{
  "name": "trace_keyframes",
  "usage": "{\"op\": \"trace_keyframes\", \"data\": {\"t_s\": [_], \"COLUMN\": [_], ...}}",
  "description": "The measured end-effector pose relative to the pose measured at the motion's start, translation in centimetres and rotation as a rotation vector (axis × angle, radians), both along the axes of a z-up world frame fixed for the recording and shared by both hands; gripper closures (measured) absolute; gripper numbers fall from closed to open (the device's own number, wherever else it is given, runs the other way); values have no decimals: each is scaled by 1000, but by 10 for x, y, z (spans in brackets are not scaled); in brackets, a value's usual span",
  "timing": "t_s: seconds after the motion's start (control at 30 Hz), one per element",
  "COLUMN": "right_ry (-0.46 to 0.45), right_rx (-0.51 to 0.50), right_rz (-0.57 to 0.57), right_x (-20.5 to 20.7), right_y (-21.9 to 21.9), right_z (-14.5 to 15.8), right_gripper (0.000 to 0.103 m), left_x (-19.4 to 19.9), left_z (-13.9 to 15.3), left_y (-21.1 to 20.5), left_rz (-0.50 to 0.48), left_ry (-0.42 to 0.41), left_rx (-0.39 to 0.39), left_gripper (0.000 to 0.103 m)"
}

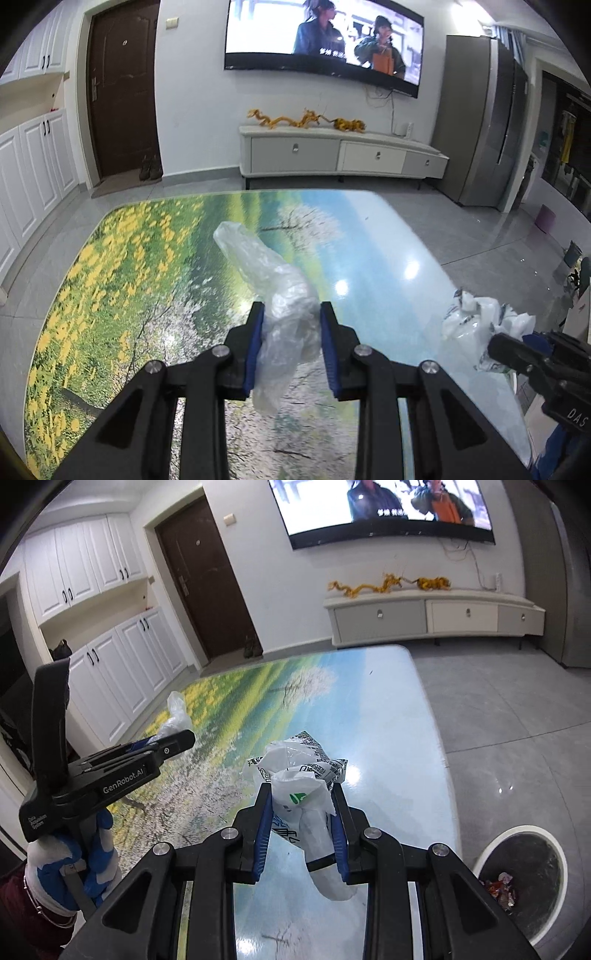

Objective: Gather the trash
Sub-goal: 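Carry both bags over the bin and open both tools to drop them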

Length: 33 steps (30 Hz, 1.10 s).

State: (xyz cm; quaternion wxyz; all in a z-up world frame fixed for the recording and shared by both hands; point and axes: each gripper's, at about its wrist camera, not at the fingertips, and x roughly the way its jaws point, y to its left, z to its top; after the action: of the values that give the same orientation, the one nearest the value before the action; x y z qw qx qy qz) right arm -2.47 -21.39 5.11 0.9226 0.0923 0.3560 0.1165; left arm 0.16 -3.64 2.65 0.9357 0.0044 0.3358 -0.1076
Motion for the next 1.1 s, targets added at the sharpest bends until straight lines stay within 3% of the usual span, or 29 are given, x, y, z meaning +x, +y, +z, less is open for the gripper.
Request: {"op": "trace_keyframes", "data": {"t_s": [0.33,0.63,0.9,1.1], "right_ry": [-93,-104,-50,52], "right_rx": [15,30,54,87], "right_rz": [-95,-265,-437,-543], "right_x": [-34,-55,-68,-67], "right_y": [-45,-119,-195,-246], "right_z": [28,25,-4,-47], "right_gripper": [74,74,74,74], "left_x": [-12,-5,3,2], "left_z": [29,42,23,-19], "left_y": [-38,-114,-219,-300], "left_rz": [-96,-324,-518,-632], "left_ry": [-46,0,87,190], "left_rx": [-6,-94,-59,21], "left_gripper": [76,76,76,76]}}
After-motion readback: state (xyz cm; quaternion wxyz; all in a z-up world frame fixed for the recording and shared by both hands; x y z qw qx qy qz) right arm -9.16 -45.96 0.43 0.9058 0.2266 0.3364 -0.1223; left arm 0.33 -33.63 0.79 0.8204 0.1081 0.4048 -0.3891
